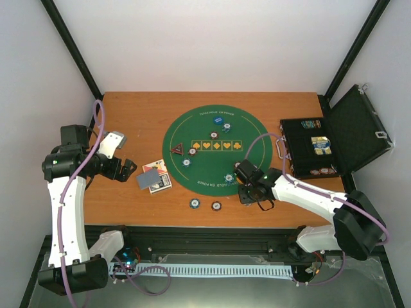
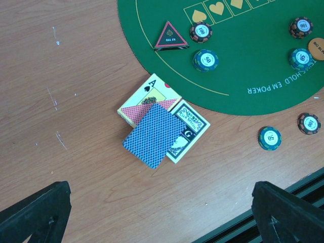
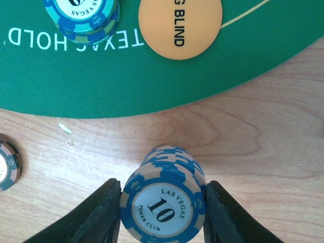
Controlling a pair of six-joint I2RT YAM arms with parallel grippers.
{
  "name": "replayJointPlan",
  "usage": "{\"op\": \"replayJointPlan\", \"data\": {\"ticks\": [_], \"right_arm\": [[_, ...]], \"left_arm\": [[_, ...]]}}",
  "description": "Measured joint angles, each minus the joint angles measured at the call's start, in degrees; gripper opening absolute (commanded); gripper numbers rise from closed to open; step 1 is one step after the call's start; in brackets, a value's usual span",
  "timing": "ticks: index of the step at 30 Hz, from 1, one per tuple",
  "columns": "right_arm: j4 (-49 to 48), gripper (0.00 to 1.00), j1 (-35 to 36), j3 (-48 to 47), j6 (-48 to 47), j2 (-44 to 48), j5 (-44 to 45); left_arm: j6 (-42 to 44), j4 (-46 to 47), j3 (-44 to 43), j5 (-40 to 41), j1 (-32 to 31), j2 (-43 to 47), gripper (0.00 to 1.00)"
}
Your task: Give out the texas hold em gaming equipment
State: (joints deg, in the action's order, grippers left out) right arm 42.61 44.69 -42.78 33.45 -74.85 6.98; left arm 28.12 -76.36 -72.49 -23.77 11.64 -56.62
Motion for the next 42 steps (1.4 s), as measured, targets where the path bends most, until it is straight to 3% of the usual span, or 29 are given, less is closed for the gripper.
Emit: {"op": "replayJointPlan", "data": {"ticks": [13,33,42], "right_arm": [[1.64,0.19,-0.02,-1.33,-0.28,0.94,0.07],[6.05,0.14,0.61,-8.33,-1.22,1.68,0.52],[6.23,0.13,5.68,-24.68,-2.84,-12.52,1.11]], "left_arm": [[0.00,0.00,0.00,0.00,0.00,0.00,1.00],[-0.04,0.00,0.00,-0.02,0.00,-0.37,1.00],[-0.07,0.04,0.13,0.00,0.00,-0.85,1.00]]}}
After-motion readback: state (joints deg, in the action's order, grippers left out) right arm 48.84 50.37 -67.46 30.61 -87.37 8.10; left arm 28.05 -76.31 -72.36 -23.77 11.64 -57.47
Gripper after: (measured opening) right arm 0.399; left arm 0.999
